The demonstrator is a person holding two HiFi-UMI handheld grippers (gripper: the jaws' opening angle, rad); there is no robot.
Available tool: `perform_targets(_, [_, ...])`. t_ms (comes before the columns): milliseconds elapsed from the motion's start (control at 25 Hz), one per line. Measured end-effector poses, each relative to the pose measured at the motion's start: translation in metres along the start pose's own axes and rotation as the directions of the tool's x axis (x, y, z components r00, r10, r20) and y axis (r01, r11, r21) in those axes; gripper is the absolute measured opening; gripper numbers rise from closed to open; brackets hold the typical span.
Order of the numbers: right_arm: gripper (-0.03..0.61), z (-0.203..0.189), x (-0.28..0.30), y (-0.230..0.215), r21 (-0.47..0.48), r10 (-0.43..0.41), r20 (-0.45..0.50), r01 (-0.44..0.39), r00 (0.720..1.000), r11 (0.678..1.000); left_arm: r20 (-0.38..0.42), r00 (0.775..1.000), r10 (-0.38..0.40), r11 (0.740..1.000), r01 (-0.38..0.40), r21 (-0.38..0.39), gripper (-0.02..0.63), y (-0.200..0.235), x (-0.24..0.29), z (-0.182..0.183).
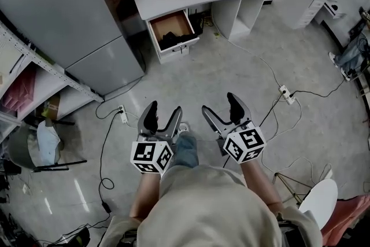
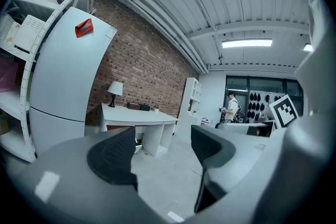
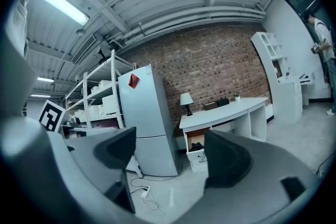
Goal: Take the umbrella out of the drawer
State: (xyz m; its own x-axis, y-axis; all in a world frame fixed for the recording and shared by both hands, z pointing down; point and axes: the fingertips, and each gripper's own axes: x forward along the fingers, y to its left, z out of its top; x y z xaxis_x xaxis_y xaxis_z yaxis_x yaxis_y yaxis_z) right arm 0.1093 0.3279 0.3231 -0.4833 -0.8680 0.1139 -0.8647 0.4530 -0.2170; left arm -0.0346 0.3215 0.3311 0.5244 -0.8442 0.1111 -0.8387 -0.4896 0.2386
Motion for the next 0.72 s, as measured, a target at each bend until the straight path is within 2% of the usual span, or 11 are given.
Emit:
perform_targets(480, [0.385, 0.048, 0.142, -0.055, -0.002, -0.059, 0.013, 0.059, 0.998, 0.998, -0.027, 0.998, -0.054, 0.999, 0.054, -0.01, 0.318, 0.097, 0.127, 0.043])
perform_targets(720, [0.385, 0.06, 0.2, -0.078, -0.012, -0.079, 0.022, 0.08, 0.997, 0.997, -0.045, 0.996, -0.078, 0.997, 0.078, -0.014, 0.318, 0.137, 0.179, 0.049])
